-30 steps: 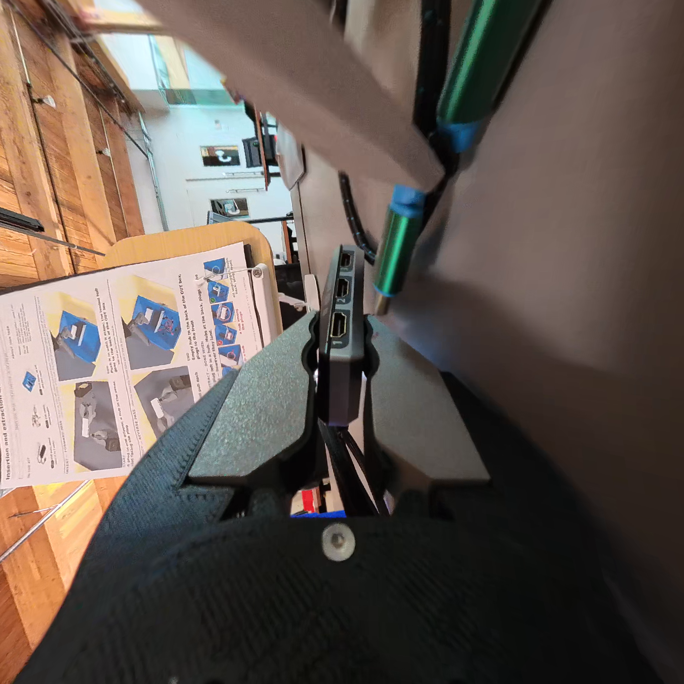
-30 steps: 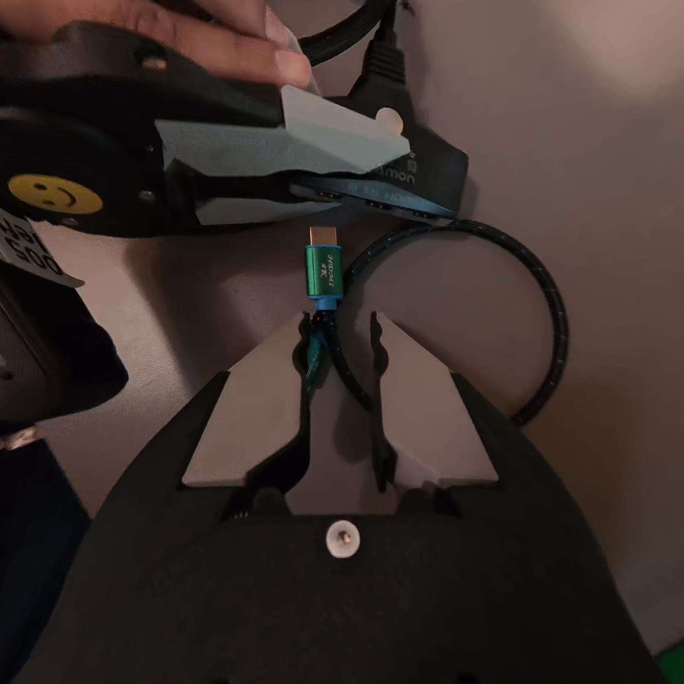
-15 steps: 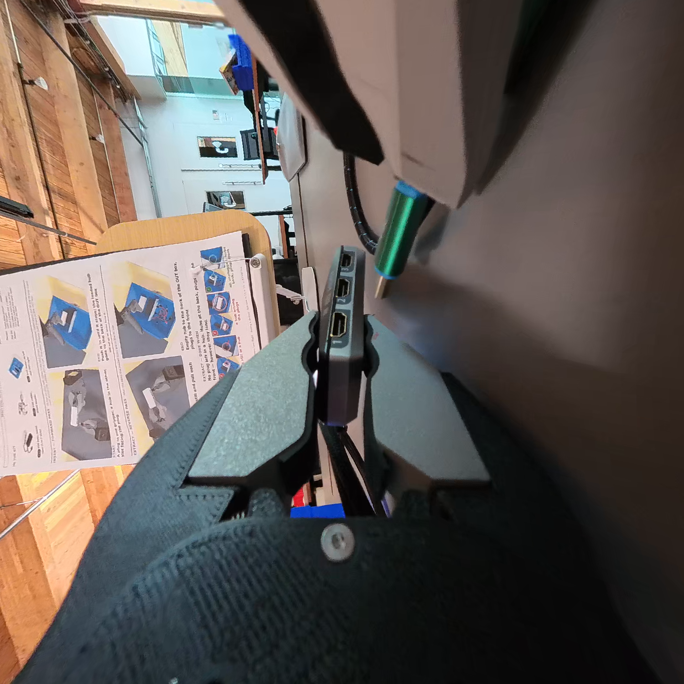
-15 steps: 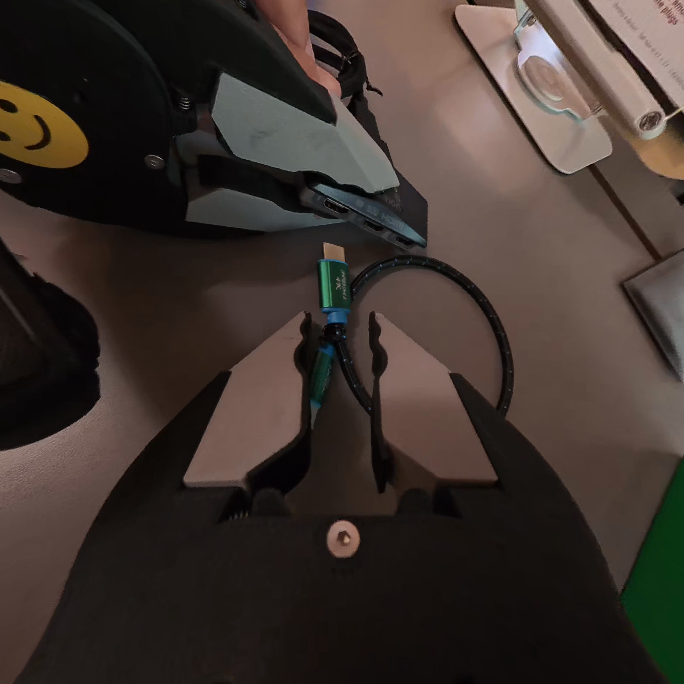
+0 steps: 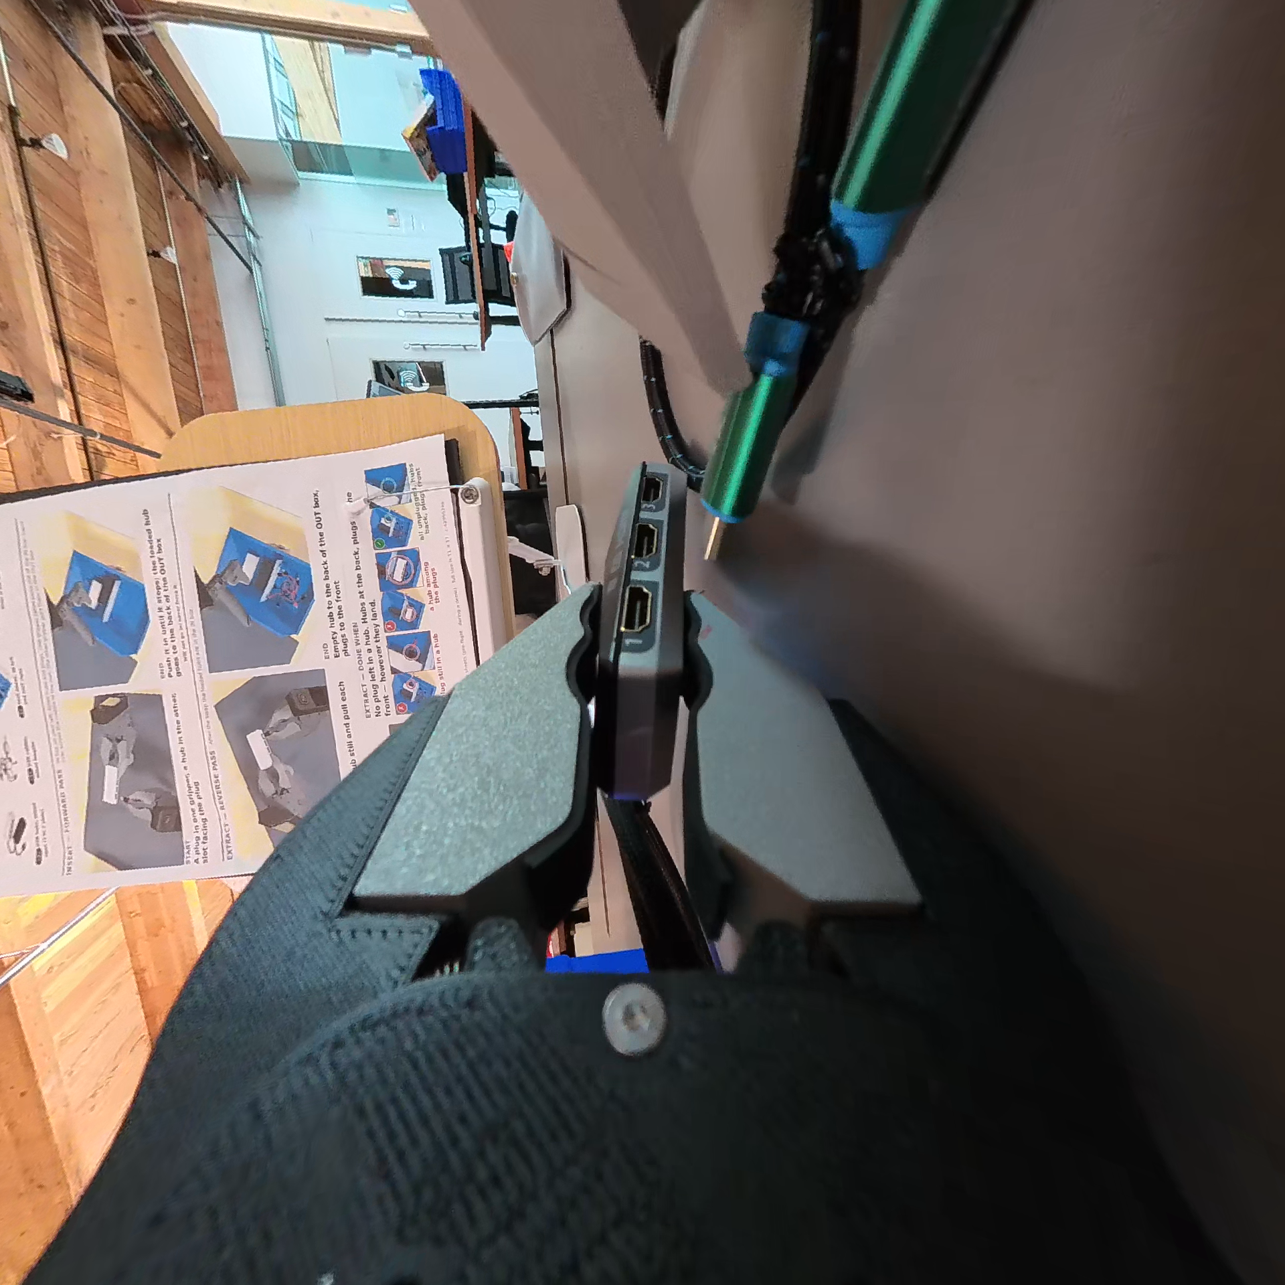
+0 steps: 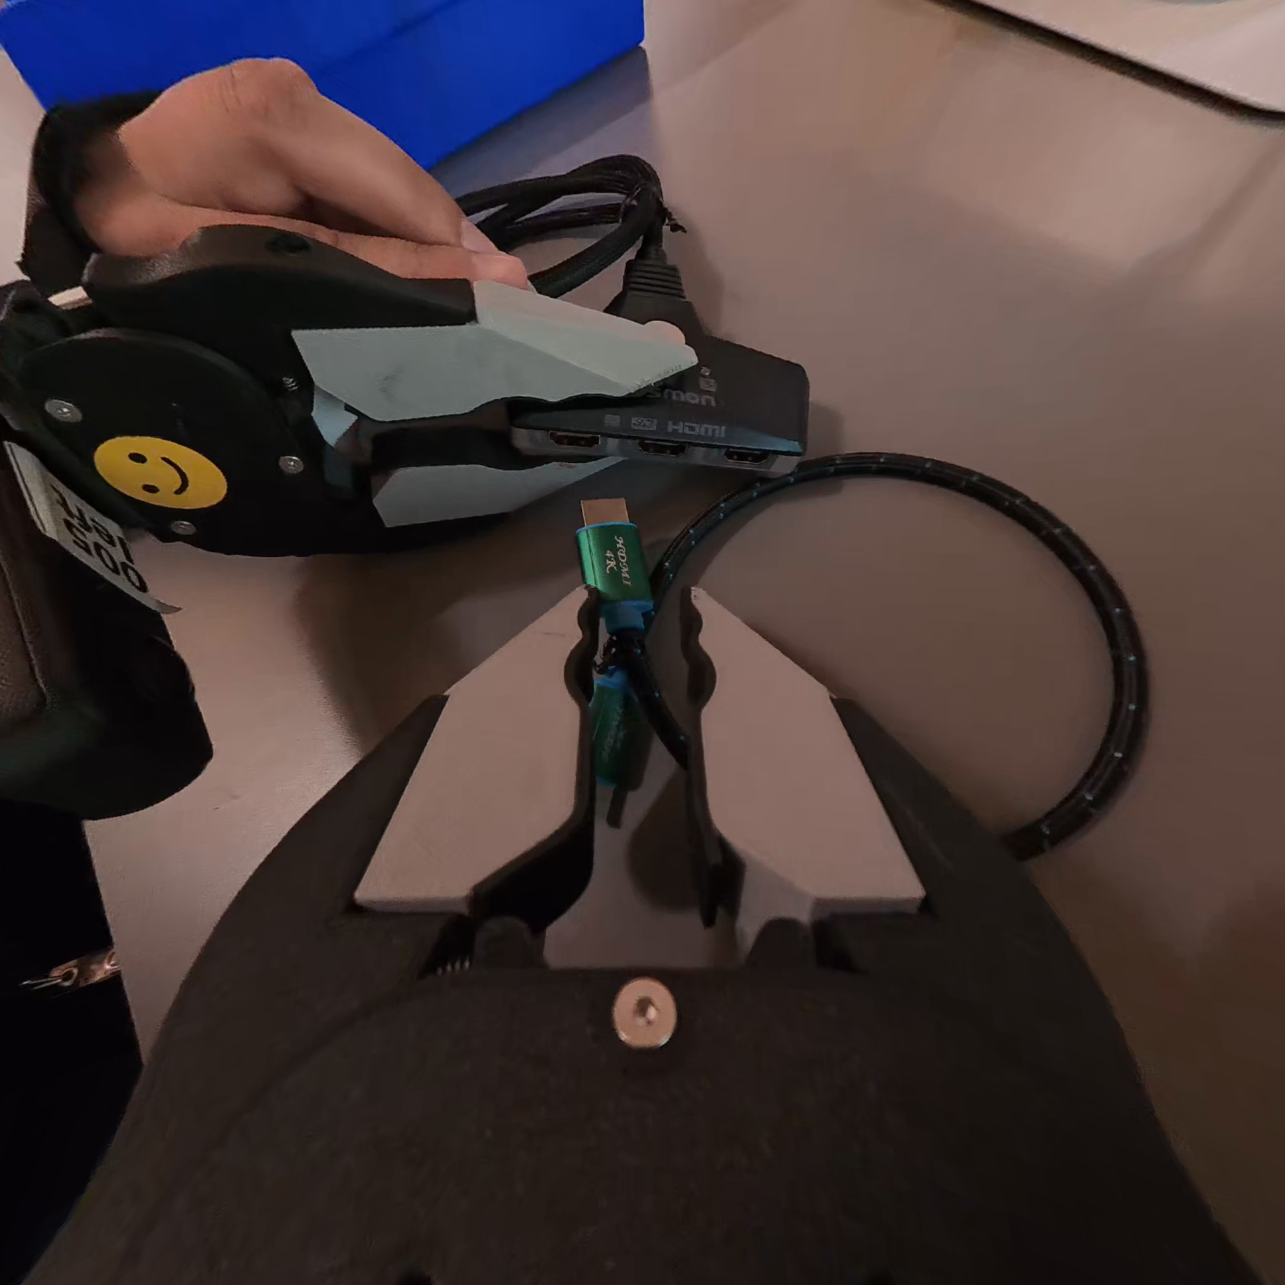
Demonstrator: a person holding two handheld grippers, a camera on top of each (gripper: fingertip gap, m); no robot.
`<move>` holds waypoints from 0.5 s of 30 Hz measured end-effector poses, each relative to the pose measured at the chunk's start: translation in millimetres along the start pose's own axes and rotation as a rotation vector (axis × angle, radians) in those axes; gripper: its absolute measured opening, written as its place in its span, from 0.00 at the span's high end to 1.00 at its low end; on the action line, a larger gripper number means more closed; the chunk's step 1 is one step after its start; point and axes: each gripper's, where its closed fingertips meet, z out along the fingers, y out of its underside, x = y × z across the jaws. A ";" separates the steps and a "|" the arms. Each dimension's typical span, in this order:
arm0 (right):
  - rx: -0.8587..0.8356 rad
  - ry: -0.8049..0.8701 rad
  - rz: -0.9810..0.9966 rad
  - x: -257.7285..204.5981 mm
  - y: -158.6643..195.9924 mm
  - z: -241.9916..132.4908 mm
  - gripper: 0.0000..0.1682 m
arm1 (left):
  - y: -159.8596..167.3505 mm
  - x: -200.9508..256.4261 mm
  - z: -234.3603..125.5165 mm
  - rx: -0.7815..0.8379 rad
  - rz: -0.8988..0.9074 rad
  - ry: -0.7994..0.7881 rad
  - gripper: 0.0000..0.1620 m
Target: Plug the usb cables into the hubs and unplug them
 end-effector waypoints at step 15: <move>-0.041 -0.124 0.050 -9.7 3.1 7.8 0.90 | 0.0 0.5 -0.3 0.000 -0.005 0.002 0.89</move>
